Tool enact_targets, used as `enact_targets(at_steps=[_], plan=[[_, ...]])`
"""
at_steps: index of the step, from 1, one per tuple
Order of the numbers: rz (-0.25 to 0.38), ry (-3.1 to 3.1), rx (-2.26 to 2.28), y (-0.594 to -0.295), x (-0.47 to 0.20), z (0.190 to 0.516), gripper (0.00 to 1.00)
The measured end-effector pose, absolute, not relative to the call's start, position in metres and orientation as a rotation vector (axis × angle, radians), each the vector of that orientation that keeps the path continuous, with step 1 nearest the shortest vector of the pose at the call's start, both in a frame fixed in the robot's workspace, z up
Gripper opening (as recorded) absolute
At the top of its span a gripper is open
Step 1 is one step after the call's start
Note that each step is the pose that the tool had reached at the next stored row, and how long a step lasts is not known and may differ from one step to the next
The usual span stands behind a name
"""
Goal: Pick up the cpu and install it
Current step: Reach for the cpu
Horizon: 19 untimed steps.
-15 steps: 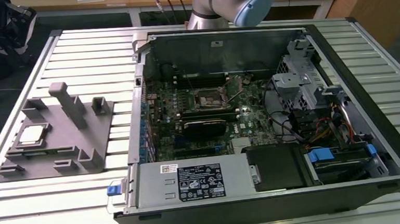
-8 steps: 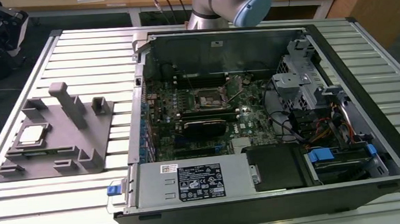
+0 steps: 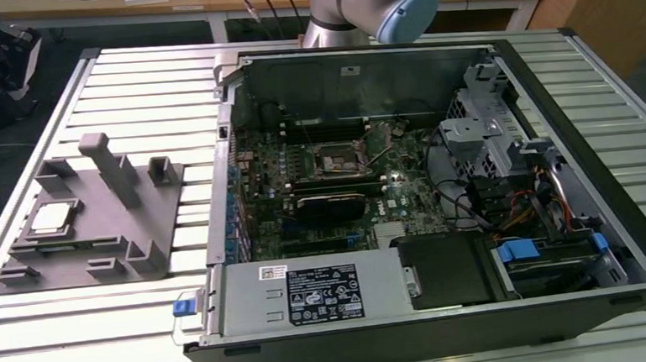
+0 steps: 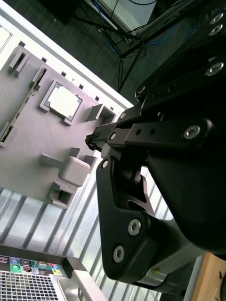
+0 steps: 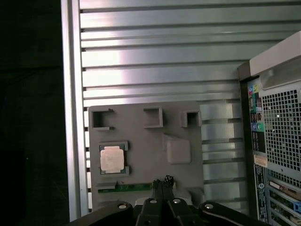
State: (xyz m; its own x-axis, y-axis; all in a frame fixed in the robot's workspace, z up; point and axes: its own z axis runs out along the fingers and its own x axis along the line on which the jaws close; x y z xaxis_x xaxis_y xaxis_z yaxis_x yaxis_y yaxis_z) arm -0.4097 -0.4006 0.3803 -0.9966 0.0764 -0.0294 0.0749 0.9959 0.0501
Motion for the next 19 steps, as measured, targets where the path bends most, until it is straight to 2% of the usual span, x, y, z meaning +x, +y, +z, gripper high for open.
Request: enact_targets(at_steps=[19], plan=[[0.076, 3.107, 0.118, -0.403, -0.434, 0.356, 0.11]])
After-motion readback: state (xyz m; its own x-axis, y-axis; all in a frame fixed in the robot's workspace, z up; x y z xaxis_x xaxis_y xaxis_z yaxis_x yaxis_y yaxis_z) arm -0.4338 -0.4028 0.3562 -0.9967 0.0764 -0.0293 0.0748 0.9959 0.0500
